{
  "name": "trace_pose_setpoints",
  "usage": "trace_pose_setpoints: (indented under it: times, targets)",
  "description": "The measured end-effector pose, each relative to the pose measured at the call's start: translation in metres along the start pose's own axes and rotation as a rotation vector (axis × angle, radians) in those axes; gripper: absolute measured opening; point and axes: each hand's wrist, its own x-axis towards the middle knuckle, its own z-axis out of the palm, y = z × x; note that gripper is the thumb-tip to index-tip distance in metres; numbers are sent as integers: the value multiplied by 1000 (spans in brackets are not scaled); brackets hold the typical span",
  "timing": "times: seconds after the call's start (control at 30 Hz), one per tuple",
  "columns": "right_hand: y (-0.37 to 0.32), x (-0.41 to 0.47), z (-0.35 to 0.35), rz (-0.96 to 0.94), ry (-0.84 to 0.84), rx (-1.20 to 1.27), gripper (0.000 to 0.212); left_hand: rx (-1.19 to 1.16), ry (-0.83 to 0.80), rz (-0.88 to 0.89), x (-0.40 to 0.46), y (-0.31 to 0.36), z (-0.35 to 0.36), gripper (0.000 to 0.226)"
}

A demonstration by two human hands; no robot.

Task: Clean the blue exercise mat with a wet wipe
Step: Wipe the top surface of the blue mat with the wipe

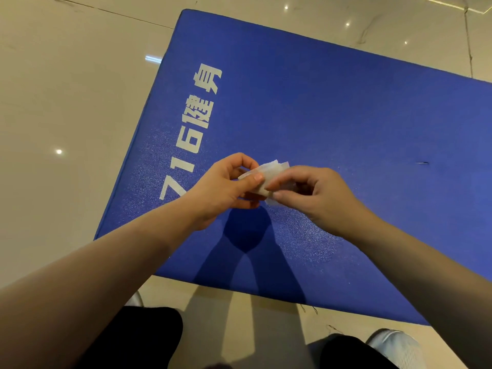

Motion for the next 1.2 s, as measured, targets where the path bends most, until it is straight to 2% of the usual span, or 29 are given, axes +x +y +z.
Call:
trace_pose_setpoints:
  times: [0.07, 0.13, 0.2, 0.3, 0.37, 0.43, 0.6, 0.67, 0.7, 0.73, 0.77, 0.83, 0.97, 1.07, 1.13, 1.2]
  targets:
    - [2, 0, 0, 18, -15, -36, 32, 55, 20, 14, 1, -3, -1, 1]
    - [1, 0, -2, 32, -9, -100, 30, 163, 67, 47, 3, -7, -1, 2]
    - [4, 1, -4, -26, 62, -339, 28, 278, 148, 76, 6, -10, -4, 6]
    - [22, 0, 2, -148, 90, -751, 45, 589, 293, 174, 10, -19, -17, 19]
    - [46, -5, 12, -89, -11, -839, 54, 851, 399, 205, 10, -28, -28, 33]
    - [69, -19, 25, -53, -129, -881, 57, 1035, 477, 159, 9, -36, -35, 44]
    - [112, -42, 39, -296, -439, -994, 64, 1256, 385, 77, 11, -52, -48, 57]
    - [118, -28, 21, -255, -435, -992, 67, 1244, 403, 29, 15, -51, -53, 58]
    - [118, -17, 9, -167, -322, -935, 71, 1219, 435, 10, 18, -49, -55, 57]
    - [120, -6, -6, -80, -122, -869, 73, 1219, 459, -4, 22, -46, -58, 58]
    - [118, 4, -20, 66, -4, -806, 74, 1246, 466, -17, 26, -44, -62, 59]
    - [111, 18, -40, 229, 72, -789, 76, 1319, 475, -39, 38, -39, -70, 61]
    - [93, 33, -18, 146, -10, -784, 76, 1378, 531, -97, 69, -22, -84, 62]
    - [85, 41, 13, -86, -101, -908, 77, 1231, 582, -144, 102, -6, -87, 61]
    - [86, 50, 17, -147, -172, -930, 77, 1098, 637, -187, 120, -4, -89, 60]
    - [93, 58, 13, -188, -182, -970, 76, 1117, 679, -178, 126, -15, -90, 60]
